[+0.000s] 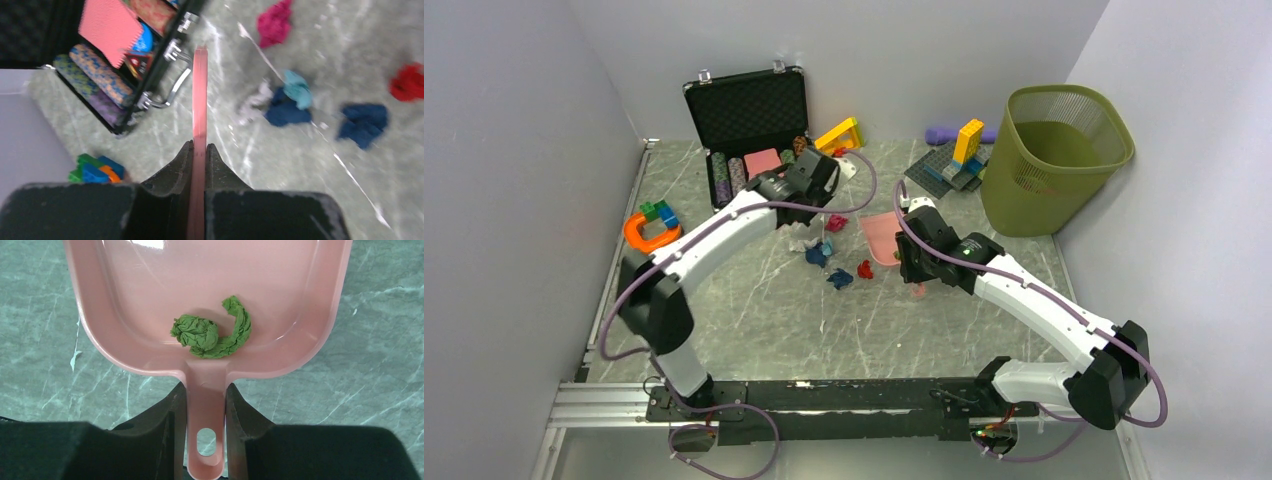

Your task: Sweep away the paper scraps from the table

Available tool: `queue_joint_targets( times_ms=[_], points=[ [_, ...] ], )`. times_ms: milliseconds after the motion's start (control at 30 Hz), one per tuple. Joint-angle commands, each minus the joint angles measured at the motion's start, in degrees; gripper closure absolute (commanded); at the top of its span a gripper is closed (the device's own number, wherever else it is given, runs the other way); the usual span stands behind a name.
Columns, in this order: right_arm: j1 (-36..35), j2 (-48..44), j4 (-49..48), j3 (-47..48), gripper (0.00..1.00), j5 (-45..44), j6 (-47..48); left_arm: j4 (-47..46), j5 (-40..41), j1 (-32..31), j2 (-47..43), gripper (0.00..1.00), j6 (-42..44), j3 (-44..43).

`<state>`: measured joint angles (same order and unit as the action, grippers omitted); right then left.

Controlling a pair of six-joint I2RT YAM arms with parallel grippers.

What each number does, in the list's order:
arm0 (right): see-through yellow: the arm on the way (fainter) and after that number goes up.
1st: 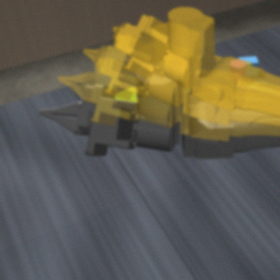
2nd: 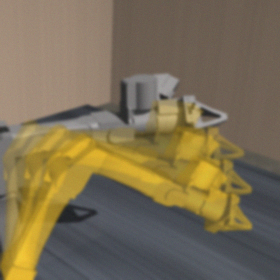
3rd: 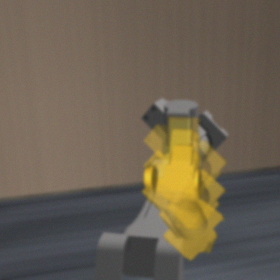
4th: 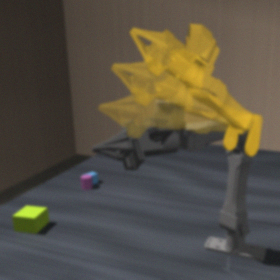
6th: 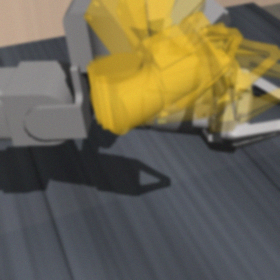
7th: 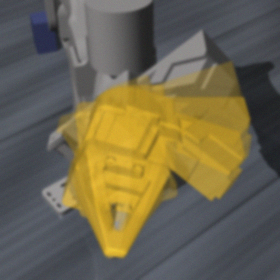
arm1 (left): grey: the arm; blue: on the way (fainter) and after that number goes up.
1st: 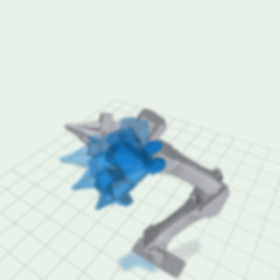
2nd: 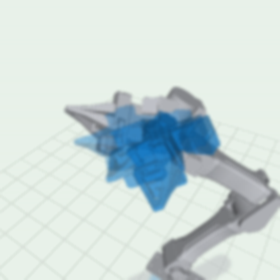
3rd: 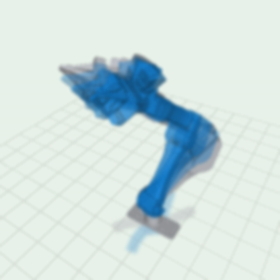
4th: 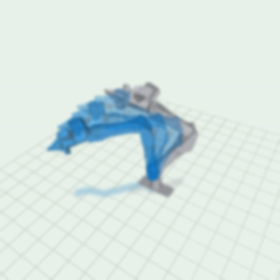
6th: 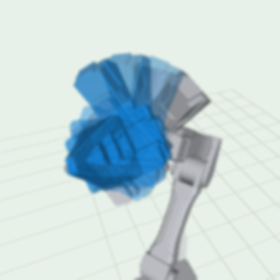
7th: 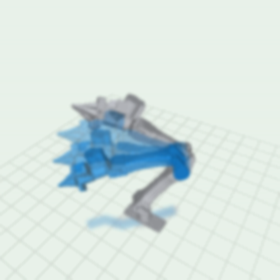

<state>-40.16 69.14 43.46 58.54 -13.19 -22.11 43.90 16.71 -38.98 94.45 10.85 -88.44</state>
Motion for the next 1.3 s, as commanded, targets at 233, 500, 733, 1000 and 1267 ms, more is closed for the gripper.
queue_joint_targets(
  times_ms=[233,500,733,1000,1267],
  points=[
    [0.2,-3.2,1.9,2.2,1.0,-2.1,-1.3,-17.3,9.9,-0.6,15.9,1.0,15.7,-5.1],
    [0.3,-3.4,1.7,1.8,1.0,-1.9,-2.1,-9.9,-4.1,-5.0,13.9,1.0,15.3,-0.7],
    [0.3,-1.7,2.3,2.6,1.0,-0.6,-0.8,2.8,-10.8,-8.2,13.5,1.0,7.0,1.0],
    [0.2,-2.3,5.7,-1.4,1.0,0.4,-1.8,6.3,-11.0,-8.9,5.1,1.0,2.0,1.6],
    [0.1,0.8,9.7,-3.7,1.0,3.6,-4.2,10.0,-0.4,-8.1,7.4,1.0,-2.2,-2.7]
  ],
)
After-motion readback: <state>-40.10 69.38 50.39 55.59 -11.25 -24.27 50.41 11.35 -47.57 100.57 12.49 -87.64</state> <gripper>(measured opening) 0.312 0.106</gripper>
